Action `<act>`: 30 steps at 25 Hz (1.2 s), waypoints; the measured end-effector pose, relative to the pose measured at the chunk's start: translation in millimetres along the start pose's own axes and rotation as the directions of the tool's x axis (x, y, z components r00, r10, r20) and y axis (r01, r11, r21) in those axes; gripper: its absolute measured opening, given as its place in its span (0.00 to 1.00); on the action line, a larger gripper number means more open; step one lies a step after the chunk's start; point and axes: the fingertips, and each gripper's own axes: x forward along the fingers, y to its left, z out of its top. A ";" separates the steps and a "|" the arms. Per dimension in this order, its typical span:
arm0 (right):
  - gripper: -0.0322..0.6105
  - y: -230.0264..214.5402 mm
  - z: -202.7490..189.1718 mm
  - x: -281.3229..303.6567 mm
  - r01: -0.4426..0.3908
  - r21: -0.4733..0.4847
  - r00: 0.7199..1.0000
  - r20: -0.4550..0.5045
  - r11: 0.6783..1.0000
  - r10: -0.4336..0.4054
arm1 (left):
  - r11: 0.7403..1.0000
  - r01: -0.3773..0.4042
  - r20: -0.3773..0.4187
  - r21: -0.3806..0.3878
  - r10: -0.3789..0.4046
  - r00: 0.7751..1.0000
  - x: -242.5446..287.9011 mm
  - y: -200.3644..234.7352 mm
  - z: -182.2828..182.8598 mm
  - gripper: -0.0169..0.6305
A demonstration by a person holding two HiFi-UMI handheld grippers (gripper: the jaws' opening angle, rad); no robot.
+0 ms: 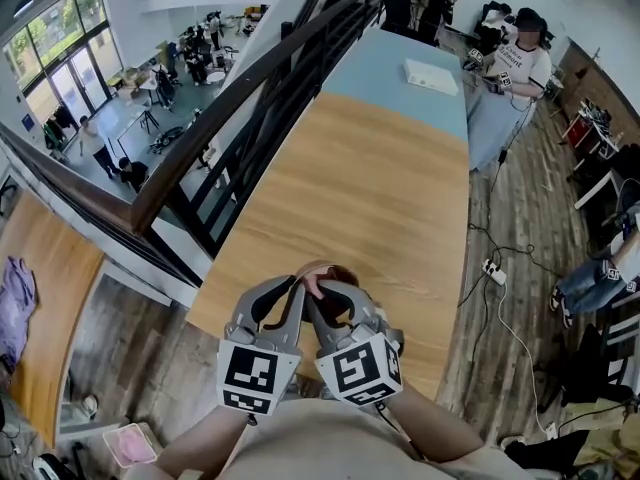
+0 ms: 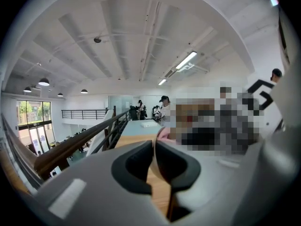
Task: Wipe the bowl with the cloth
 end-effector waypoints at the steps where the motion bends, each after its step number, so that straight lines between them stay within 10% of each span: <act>1: 0.09 -3.9 0.4 -1.2 0.020 -0.009 1.000 0.002 1.000 -0.020 | 1.000 0.002 -0.001 0.000 -0.002 1.000 0.0 -0.4 -0.4 0.06; 15: 0.09 -41.8 -21.2 -18.7 0.183 -0.092 0.980 -0.067 0.979 -0.189 | 0.999 0.021 0.002 -0.047 -0.021 1.000 0.3 1.2 2.3 0.06; 30: 0.09 14.1 -37.6 3.2 0.002 -0.073 0.992 -0.126 0.997 -0.011 | 0.995 -0.041 0.037 -0.096 0.045 0.998 0.9 24.0 -3.8 0.07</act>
